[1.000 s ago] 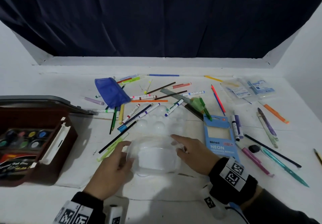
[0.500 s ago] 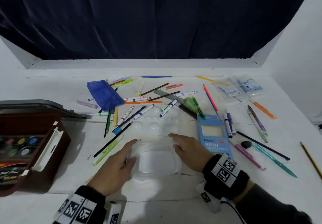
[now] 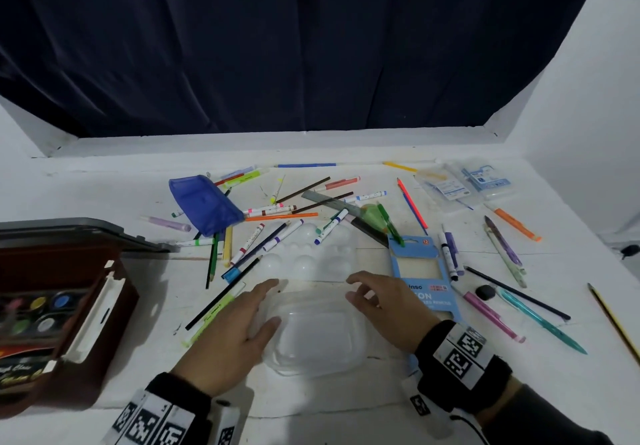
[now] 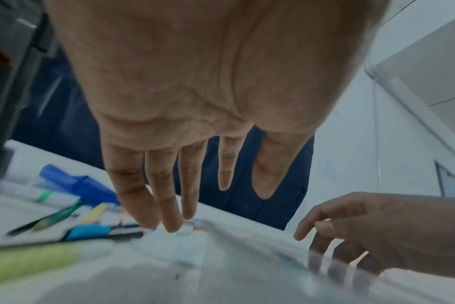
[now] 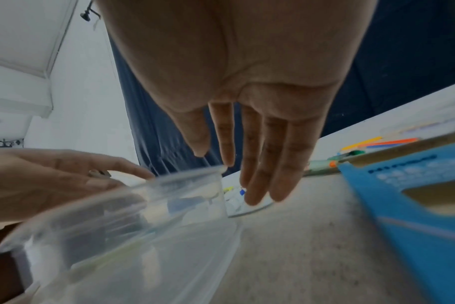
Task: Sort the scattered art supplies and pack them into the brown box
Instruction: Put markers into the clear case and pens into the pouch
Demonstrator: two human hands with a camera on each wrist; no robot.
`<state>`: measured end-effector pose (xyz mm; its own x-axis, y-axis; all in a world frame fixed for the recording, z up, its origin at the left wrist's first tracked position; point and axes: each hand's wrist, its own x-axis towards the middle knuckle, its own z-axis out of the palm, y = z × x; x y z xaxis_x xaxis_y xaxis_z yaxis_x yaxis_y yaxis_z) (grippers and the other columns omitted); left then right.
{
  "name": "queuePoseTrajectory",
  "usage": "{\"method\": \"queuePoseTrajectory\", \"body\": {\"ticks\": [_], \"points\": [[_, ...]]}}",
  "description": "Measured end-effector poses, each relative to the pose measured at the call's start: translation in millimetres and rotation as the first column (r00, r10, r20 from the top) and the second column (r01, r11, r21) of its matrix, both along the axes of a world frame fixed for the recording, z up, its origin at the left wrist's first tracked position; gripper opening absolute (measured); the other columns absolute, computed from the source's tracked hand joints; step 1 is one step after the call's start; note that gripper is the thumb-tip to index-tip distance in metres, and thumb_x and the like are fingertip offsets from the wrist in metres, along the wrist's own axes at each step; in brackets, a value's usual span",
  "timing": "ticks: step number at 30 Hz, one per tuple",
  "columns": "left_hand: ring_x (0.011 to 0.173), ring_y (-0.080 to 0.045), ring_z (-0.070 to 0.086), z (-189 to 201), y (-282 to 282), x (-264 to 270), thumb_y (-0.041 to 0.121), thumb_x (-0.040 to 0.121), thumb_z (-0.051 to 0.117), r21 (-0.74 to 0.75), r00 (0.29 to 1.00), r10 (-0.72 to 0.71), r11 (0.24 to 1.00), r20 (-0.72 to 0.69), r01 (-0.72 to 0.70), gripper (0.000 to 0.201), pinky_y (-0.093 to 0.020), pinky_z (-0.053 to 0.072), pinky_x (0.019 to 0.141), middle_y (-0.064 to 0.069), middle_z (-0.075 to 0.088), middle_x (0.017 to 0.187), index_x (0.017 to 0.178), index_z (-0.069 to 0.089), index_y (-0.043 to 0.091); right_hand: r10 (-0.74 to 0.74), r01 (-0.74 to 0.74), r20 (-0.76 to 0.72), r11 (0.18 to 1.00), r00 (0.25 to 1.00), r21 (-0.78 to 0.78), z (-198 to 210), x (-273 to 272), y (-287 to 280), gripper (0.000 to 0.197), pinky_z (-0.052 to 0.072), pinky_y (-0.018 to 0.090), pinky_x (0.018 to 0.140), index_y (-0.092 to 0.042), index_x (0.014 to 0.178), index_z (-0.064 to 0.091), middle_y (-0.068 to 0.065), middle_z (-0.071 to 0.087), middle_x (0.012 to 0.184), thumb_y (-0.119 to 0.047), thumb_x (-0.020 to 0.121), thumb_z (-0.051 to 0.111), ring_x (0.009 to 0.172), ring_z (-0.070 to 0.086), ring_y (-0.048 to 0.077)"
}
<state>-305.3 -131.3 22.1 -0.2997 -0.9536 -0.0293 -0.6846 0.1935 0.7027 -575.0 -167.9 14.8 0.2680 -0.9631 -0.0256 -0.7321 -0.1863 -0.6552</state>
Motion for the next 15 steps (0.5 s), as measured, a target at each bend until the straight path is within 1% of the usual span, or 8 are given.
{"method": "queuePoseTrajectory", "body": {"ticks": [1,3,5,7,9,11,13,15], "points": [[0.109,0.014,0.047,7.2,-2.0,-1.6,0.04,0.098,0.055,-0.047,1.0,0.003,0.999,0.022,-0.002,0.045,-0.008,0.04,0.087,0.033,0.048,0.118,0.132,0.033,0.058,-0.025,0.027,0.031,0.999,0.999,-0.041,4.3,-2.7,1.6,0.023,0.05,0.019,0.074,-0.028,0.116,0.062,-0.009,0.065,0.096,-0.039,0.096,0.056,0.079,0.063,0.004],[0.104,0.006,0.054,27.6,-8.8,-7.8,0.043,0.095,0.056,-0.148,0.999,-0.016,0.989,0.041,0.022,0.039,-0.006,0.039,0.081,0.025,0.056,0.113,0.131,0.044,0.052,-0.07,0.081,0.085,0.988,0.994,-0.13,15.0,-13.0,4.6,0.016,0.048,0.012,0.069,-0.028,0.11,0.064,-0.012,0.064,0.089,-0.033,0.095,0.06,0.076,0.062,0.001],[0.096,-0.001,0.059,51.0,-19.4,-18.4,0.045,0.094,0.056,-0.232,0.995,-0.093,0.967,0.043,0.101,0.032,-0.007,0.04,0.076,0.02,0.062,0.103,0.126,0.054,0.045,-0.097,0.117,0.103,0.971,0.99,-0.206,26.9,-30.6,8.1,0.011,0.046,0.009,0.066,-0.025,0.103,0.066,-0.012,0.064,0.085,-0.023,0.094,0.062,0.08,0.061,0.0],[0.09,-0.005,0.061,72.2,-33.0,-31.3,0.049,0.097,0.053,-0.287,0.976,-0.204,0.933,0.078,0.218,0.027,-0.011,0.043,0.075,0.02,0.062,0.097,0.123,0.057,0.043,-0.126,0.139,0.066,0.954,0.99,-0.265,34.5,-55.8,10.6,0.008,0.047,0.01,0.064,-0.025,0.093,0.066,-0.014,0.064,0.08,-0.017,0.091,0.063,0.076,0.061,0.003],[0.089,-0.004,0.06,86.9,-50.3,-44.0,0.053,0.096,0.047,-0.311,0.945,-0.291,0.893,0.149,0.325,0.03,-0.018,0.047,0.078,0.021,0.061,0.097,0.123,0.057,0.042,-0.185,0.174,-0.015,0.946,0.983,-0.275,34.2,-88.4,10.0,0.01,0.043,0.011,0.057,-0.025,0.083,0.064,-0.013,0.063,0.073,-0.016,0.087,0.066,0.065,0.059,0.006],[0.088,-0.002,0.059,95.9,-68.3,-57.4,0.054,0.096,0.045,-0.322,0.914,-0.337,0.86,0.226,0.397,0.033,-0.023,0.049,0.08,0.021,0.061,0.098,0.123,0.058,0.04,-0.247,0.205,-0.164,0.95,0.955,-0.237,27.9,-121.6,6.3,0.009,0.039,0.012,0.057,-0.024,0.08,0.064,-0.01,0.062,0.072,-0.018,0.083,0.069,0.061,0.055,0.004],[0.086,0.0,0.058,99.6,-83.6,-71.7,0.05,0.098,0.047,-0.336,0.891,-0.371,0.83,0.262,0.445,0.029,-0.023,0.049,0.078,0.021,0.061,0.096,0.122,0.058,0.039,-0.276,0.225,-0.34,0.957,0.899,-0.181,19.0,-149.2,3.9,0.003,0.042,0.021,0.063,-0.023,0.083,0.065,-0.008,0.062,0.078,-0.024,0.082,0.069,0.07,0.056,0.012],[0.082,0.0,0.057,98.7,-94.8,-85.9,0.048,0.098,0.048,-0.33,0.87,-0.406,0.81,0.28,0.485,0.026,-0.025,0.049,0.075,0.021,0.059,0.092,0.12,0.059,0.039,-0.256,0.227,-0.471,0.967,0.844,-0.119,11.1,-166.1,2.1,0.01,0.045,0.026,0.07,-0.025,0.087,0.063,-0.007,0.059,0.086,-0.034,0.086,0.064,0.078,0.055,0.014]]}}
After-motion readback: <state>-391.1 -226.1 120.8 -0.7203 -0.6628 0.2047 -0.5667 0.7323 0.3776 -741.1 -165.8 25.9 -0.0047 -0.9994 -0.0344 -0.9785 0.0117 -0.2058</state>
